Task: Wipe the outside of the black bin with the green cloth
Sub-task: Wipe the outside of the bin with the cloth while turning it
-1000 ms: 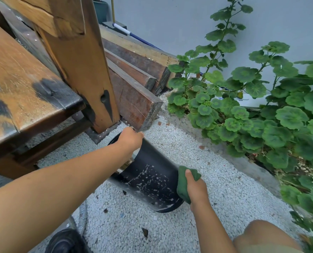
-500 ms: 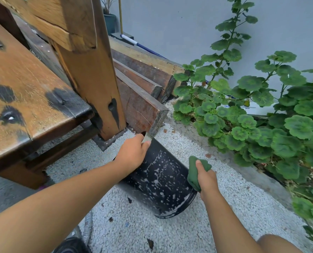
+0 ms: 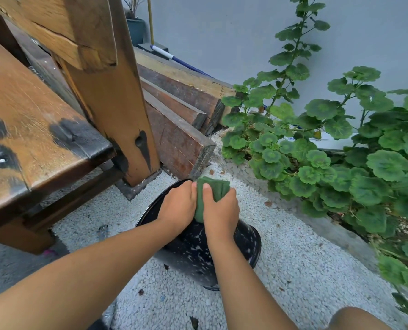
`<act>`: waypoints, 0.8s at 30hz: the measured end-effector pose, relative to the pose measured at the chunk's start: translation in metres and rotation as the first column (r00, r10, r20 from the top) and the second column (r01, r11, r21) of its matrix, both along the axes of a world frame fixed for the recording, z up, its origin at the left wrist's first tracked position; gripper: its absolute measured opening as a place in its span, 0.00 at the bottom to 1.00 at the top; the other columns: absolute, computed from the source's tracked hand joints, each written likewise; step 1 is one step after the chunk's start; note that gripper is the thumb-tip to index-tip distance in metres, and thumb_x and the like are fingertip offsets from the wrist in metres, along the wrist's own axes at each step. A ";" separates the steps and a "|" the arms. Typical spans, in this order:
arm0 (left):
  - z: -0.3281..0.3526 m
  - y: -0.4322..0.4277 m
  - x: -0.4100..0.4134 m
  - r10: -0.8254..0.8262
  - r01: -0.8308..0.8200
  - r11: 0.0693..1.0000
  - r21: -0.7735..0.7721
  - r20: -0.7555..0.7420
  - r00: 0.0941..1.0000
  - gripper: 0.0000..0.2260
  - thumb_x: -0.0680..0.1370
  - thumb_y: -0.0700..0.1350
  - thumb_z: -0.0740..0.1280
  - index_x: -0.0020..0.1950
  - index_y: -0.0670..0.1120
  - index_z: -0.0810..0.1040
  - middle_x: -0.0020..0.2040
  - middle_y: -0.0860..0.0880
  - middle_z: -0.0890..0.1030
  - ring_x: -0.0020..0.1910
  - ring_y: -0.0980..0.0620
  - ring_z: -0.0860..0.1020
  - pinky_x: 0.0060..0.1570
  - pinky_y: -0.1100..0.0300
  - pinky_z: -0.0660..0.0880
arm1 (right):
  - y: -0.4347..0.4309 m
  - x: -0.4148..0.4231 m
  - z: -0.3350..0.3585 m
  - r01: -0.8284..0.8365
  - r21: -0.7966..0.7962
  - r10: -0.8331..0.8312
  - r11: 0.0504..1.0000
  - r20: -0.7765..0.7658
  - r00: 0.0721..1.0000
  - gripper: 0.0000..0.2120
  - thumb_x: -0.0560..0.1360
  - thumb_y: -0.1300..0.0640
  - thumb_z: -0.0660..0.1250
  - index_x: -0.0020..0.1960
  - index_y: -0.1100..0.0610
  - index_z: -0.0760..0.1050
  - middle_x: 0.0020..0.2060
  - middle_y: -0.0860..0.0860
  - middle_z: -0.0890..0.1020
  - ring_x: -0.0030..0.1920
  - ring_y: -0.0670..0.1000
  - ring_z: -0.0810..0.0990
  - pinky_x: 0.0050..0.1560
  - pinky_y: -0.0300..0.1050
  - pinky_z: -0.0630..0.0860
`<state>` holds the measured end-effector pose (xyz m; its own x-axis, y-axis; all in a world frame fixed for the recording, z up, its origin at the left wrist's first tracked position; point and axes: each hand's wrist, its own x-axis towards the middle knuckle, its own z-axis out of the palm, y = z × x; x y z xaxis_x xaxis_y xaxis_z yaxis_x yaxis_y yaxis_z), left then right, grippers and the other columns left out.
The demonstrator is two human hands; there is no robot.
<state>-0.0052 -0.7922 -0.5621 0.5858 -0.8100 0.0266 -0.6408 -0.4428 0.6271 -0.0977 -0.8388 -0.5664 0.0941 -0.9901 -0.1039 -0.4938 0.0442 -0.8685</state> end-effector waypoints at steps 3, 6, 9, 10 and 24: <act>-0.002 -0.002 0.002 0.029 -0.029 1.000 0.010 0.017 0.999 0.18 0.83 0.54 0.50 0.36 0.49 0.63 0.33 0.47 0.73 0.34 0.44 0.73 0.36 0.48 0.70 | -0.007 0.002 -0.009 -0.040 -0.094 0.030 0.995 -0.108 0.994 0.19 0.75 0.37 0.65 0.48 0.52 0.68 0.41 0.47 0.75 0.38 0.47 0.74 0.33 0.45 0.66; -0.005 -0.002 0.004 0.047 -0.047 0.999 0.007 0.008 0.999 0.18 0.83 0.54 0.53 0.35 0.48 0.62 0.30 0.47 0.71 0.30 0.45 0.69 0.30 0.51 0.63 | -0.019 -0.005 -0.021 -0.052 -0.092 0.034 0.994 -0.190 0.981 0.18 0.76 0.37 0.64 0.48 0.52 0.68 0.40 0.47 0.75 0.38 0.50 0.75 0.31 0.45 0.65; -0.009 -0.002 0.008 0.052 -0.051 0.999 0.010 -0.024 0.998 0.18 0.82 0.55 0.55 0.36 0.49 0.61 0.28 0.48 0.67 0.27 0.47 0.64 0.29 0.53 0.60 | -0.032 -0.029 -0.042 -0.035 -0.042 0.023 0.998 -0.270 0.963 0.19 0.77 0.37 0.64 0.50 0.53 0.69 0.42 0.49 0.77 0.40 0.53 0.77 0.35 0.47 0.70; -0.010 -0.001 0.009 0.049 -0.049 0.999 0.009 -0.040 0.998 0.18 0.82 0.55 0.55 0.36 0.48 0.61 0.29 0.48 0.66 0.28 0.48 0.63 0.30 0.54 0.59 | -0.037 -0.039 -0.050 -0.027 -0.027 0.017 0.999 -0.296 0.955 0.19 0.77 0.38 0.64 0.51 0.54 0.70 0.43 0.50 0.77 0.40 0.54 0.78 0.37 0.48 0.71; -0.003 0.004 0.006 -0.057 0.046 0.997 -0.063 -0.182 0.982 0.22 0.83 0.59 0.52 0.34 0.48 0.59 0.30 0.50 0.62 0.30 0.51 0.62 0.33 0.54 0.58 | -0.056 -0.122 -0.099 0.226 0.297 -0.206 0.928 -0.099 0.974 0.21 0.79 0.41 0.65 0.55 0.59 0.71 0.48 0.56 0.79 0.44 0.56 0.76 0.47 0.48 0.70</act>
<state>0.0008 -0.7882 -0.5652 0.5429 -0.8393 -0.0290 -0.5335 -0.3713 0.7599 -0.2197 -0.8950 -0.6658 -0.1353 -0.9057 -0.4018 -0.4974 0.4129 -0.7630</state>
